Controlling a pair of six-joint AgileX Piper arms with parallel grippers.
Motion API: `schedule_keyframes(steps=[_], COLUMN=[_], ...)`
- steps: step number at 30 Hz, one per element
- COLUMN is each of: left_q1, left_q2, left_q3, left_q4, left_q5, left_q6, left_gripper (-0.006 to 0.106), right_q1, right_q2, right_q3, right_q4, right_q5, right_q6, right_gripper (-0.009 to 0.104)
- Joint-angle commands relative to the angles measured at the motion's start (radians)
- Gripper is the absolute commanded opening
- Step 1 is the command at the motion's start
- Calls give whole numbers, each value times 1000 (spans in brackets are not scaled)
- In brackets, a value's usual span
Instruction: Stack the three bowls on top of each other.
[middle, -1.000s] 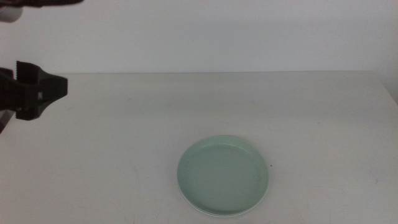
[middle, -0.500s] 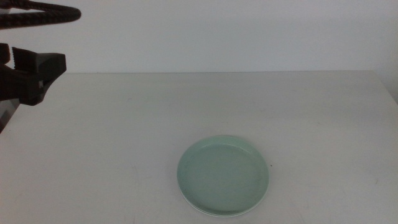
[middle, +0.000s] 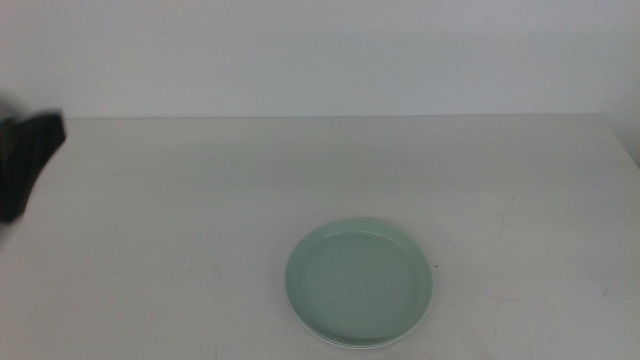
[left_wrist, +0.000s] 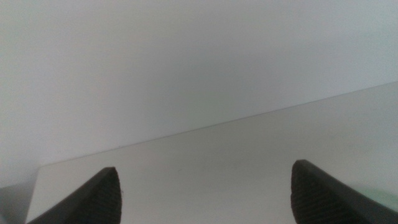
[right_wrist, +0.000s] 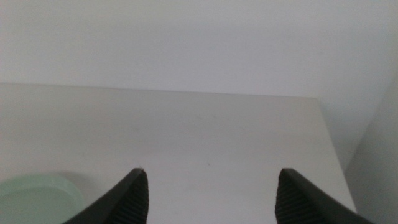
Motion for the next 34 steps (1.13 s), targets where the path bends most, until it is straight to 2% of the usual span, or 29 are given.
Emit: schedule_keyframes(steps=[1, 6, 13, 18, 26, 34], left_q1=[-6, -6, -6, -6, -5, -5], left_q2=[-84, -312, -569, -647, -645, -645], left_q3=[64, 318, 593, 723, 743, 743], left_q4=[11, 68, 71, 71, 76, 76], left_q5=[-101, -121, -114, -115, -96, -96], left_q6=[-6, -6, -6, -6, -6, -6], left_gripper=[105, 105, 105, 105, 105, 105], right_q1=[-5, -5, -5, -5, -5, -8], right_q2=[-65, -253, -427, -476, -571, -581], right_q3=[52, 248, 411, 502, 649, 647], right_q4=[-42, -45, -46, -48, -52, -75], right_q5=[-71, -69, -70, -119, -173, -168], right_q6=[-9, -9, -9, -9, -9, -9], right_gripper=[52, 52, 52, 52, 52, 52])
